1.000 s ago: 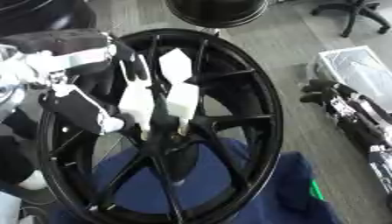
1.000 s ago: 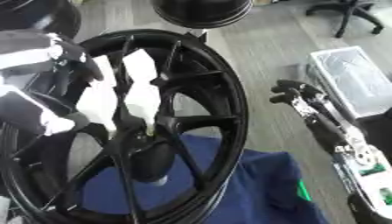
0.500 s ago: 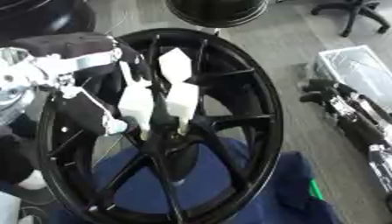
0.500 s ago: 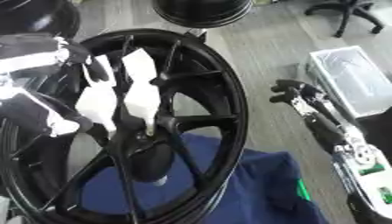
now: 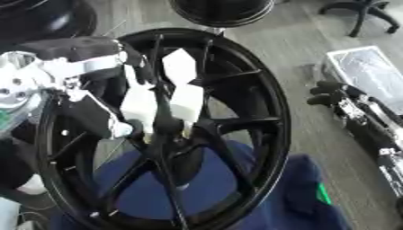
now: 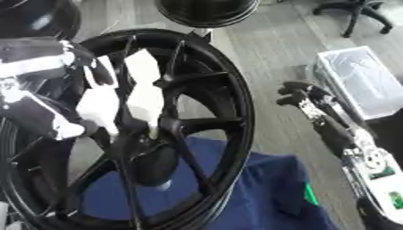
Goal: Pull the pin out of the wheel hub.
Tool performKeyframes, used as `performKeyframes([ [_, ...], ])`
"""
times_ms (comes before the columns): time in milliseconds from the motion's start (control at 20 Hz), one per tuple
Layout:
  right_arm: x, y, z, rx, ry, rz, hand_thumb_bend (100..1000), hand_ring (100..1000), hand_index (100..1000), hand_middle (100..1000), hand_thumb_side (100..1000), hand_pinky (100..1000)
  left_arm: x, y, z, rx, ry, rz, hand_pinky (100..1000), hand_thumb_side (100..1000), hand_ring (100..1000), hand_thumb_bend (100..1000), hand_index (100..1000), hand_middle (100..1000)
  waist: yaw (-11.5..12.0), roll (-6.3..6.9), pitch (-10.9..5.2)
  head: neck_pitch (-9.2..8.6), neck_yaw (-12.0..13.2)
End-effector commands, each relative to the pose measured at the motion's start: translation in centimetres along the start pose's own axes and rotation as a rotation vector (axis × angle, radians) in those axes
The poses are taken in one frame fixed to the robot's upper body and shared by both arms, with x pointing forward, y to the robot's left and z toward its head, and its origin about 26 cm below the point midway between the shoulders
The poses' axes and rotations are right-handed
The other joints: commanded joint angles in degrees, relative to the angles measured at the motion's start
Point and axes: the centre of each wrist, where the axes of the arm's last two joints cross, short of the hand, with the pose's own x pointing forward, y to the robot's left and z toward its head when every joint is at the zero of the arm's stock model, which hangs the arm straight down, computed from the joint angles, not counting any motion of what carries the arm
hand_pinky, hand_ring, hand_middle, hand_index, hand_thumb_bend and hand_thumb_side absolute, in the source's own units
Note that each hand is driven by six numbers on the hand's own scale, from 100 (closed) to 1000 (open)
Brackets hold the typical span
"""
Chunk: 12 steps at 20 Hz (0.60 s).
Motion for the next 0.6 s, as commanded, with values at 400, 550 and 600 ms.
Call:
performKeyframes([
  [400,0.60,-0.35,-0.30,0.026,-0.009,0.036,100,770,839,765,649,979,-0.33,0.43,0.08,-0.073,0.090,0.030,581,100,651,419,795,700,-0.05,-0.38,-0.68,-0.62,0.03],
  [550,0.61,-0.33,-0.32,0.026,-0.010,0.036,100,769,839,765,648,979,-0.40,0.33,-0.09,-0.076,0.091,0.036,576,100,647,412,793,698,-0.09,-0.45,-0.63,-0.66,0.08],
  [600,0.61,-0.32,-0.33,0.026,-0.011,0.035,100,769,839,765,648,979,-0.45,0.29,-0.16,-0.077,0.093,0.038,572,100,646,411,791,696,-0.10,-0.46,-0.61,-0.67,0.08],
])
